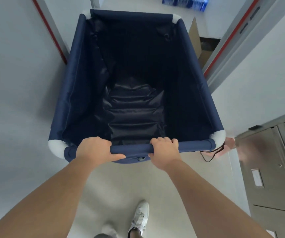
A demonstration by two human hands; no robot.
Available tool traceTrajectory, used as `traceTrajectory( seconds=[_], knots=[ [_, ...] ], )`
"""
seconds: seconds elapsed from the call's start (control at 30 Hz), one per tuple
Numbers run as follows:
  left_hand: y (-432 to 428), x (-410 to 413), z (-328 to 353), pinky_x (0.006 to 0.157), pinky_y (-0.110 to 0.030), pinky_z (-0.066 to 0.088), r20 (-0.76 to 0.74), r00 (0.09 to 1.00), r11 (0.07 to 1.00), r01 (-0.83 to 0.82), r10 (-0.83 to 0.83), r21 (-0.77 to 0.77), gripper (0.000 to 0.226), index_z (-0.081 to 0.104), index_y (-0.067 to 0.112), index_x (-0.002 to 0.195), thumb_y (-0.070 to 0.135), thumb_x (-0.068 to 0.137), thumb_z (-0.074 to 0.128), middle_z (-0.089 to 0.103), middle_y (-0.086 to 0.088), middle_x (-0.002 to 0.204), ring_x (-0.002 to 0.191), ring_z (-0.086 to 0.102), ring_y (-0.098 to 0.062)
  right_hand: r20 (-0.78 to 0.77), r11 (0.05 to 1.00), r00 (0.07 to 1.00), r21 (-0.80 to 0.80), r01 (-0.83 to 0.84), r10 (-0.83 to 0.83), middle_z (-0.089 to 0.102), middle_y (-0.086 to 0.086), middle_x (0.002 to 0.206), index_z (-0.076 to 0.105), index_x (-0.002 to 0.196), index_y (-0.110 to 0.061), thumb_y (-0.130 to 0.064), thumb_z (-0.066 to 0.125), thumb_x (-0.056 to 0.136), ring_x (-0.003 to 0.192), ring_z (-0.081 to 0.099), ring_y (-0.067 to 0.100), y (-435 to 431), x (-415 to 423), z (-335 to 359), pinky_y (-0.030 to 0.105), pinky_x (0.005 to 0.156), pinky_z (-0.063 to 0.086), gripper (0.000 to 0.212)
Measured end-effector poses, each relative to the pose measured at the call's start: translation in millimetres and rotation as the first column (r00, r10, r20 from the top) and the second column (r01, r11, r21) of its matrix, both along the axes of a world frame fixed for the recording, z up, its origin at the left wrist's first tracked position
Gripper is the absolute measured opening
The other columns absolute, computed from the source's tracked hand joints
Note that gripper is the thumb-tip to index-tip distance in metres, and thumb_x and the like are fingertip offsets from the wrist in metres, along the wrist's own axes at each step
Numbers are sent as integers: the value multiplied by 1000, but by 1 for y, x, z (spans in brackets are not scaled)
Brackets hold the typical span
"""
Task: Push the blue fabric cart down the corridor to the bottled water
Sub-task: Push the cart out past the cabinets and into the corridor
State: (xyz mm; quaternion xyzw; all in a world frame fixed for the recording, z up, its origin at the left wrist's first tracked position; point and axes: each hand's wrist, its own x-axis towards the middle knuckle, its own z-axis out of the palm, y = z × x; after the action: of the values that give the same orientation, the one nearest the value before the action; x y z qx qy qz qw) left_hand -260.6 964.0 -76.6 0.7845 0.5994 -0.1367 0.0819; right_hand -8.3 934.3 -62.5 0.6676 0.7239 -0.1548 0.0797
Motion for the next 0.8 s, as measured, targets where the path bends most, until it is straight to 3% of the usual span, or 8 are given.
traceTrajectory(
  seconds=[0.17, 0.8],
  knots=[
    [47, 0, -2, 50, -30, 28, 11, 1000, 1000, 7, -6, -18, 79, 54, 29, 66, 97, 54, 15, 55, 11, 59, 54, 46, -7, 9, 1000, 1000, 5, 3, -3, 59, -6, 106, 54, 114, -27, -40, 58, 93, 104, 50, 22, 48, 2, -1, 42, 100, 27, 25],
    [250, -13, 0, 51, -30, 32, 40, 998, 997, 53, -51, -50, 69, 49, 31, 65, 96, 64, 29, 57, 11, 63, 55, 48, -7, 33, 995, 995, -11, 96, -96, 57, -7, 104, 54, 114, -29, -37, 57, 91, 102, 49, 21, 236, -18, 6, 39, 94, 27, 25]
  ],
)
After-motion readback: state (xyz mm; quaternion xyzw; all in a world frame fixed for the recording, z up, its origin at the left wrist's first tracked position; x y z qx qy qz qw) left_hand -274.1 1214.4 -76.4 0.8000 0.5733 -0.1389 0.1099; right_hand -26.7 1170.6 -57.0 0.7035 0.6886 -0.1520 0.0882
